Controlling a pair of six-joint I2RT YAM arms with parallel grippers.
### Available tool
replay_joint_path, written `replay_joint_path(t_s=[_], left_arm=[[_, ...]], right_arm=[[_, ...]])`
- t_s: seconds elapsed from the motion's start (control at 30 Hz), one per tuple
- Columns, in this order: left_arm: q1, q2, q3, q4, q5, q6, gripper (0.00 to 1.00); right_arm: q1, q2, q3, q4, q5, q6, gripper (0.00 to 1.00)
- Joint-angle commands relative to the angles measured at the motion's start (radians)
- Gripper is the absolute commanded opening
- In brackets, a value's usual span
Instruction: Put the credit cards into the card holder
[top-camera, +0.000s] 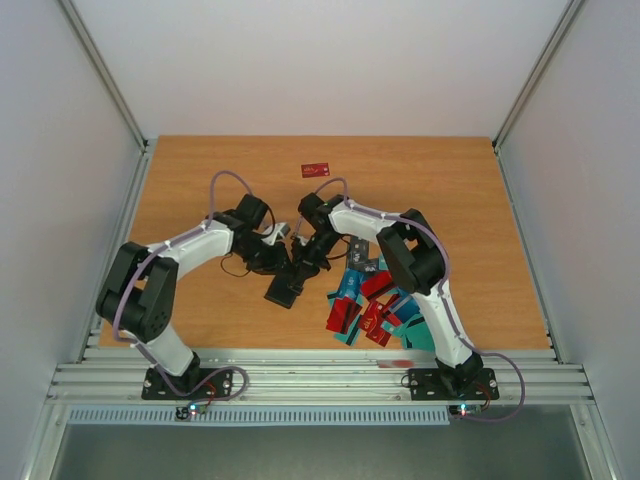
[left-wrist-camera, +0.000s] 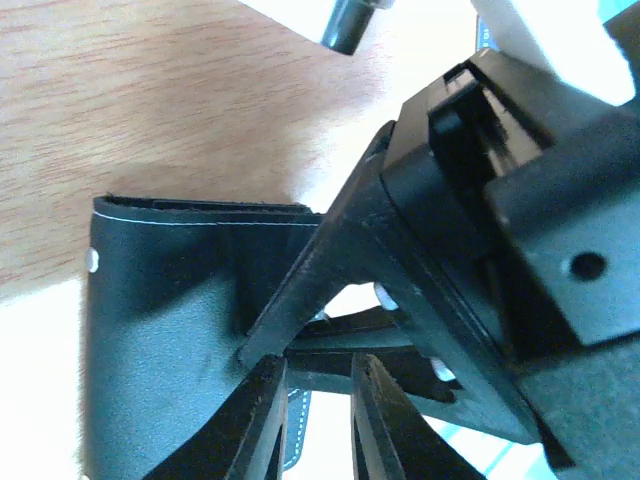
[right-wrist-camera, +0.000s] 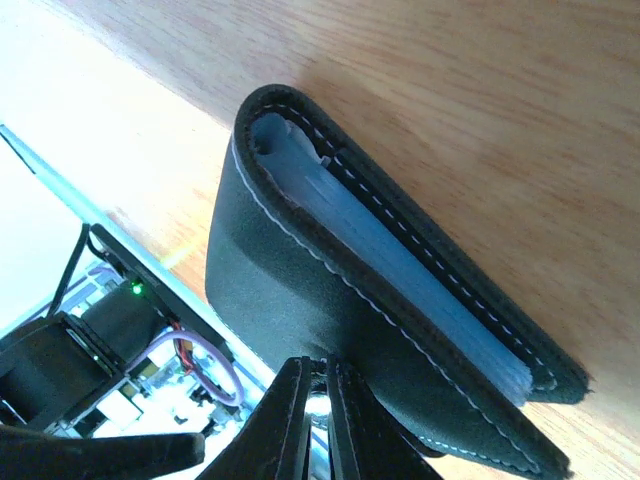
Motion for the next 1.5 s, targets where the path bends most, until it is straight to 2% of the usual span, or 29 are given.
replay_joint_path(t_s=[0.0,0.27,0.43,0.6,0.77,0.97,1.1,1.23,1.33,1.47], left_arm=[[-0.007,-0.047,0.003,-0.002,0.052,-0.011,0.21],[-0.006,-0.105,-0.077,-0.012,0.041,0.026,0.21],[-0.006,-0.100,-0.099,-0.044,-0.106,0.004,0.21],[-0.006,-0.093,-0.123,-0.018,-0.142,-0.057,0.22],[-0.006,-0.082,-0.149,0.000,-0.149,-0.040,0.24],[-0.006,-0.066,-0.138,-0.003,-0.166,-0.039,0.25],[-0.006,-0.083,-0.129,-0.008,-0.168,-0.058,0.25],[-0.006,-0.082,-0.101,-0.031,-0.171,-0.035,0.25],[-0.006,-0.062,-0.071,-0.051,-0.160,0.006,0.28],[-0.006,-0.026,-0.029,-0.075,-0.132,0.074,0.33]], right_arm=[[0.010,-0.046,-0.044,0.111,0.044,0.022,0.08],[0.010,-0.093,-0.101,0.192,0.060,0.032,0.07],[0.016,-0.125,-0.172,0.268,0.066,0.035,0.06],[0.031,-0.154,-0.241,0.344,0.082,0.043,0.05],[0.032,-0.198,-0.245,0.386,0.118,0.044,0.05],[0.025,-0.303,-0.210,0.342,0.169,-0.006,0.08],[0.022,-0.411,-0.314,0.335,0.226,-0.060,0.09],[0.022,-0.475,-0.481,0.413,0.224,-0.040,0.09],[0.025,-0.473,-0.552,0.471,0.201,-0.037,0.09],[0.035,-0.446,-0.565,0.504,0.170,-0.037,0.09]])
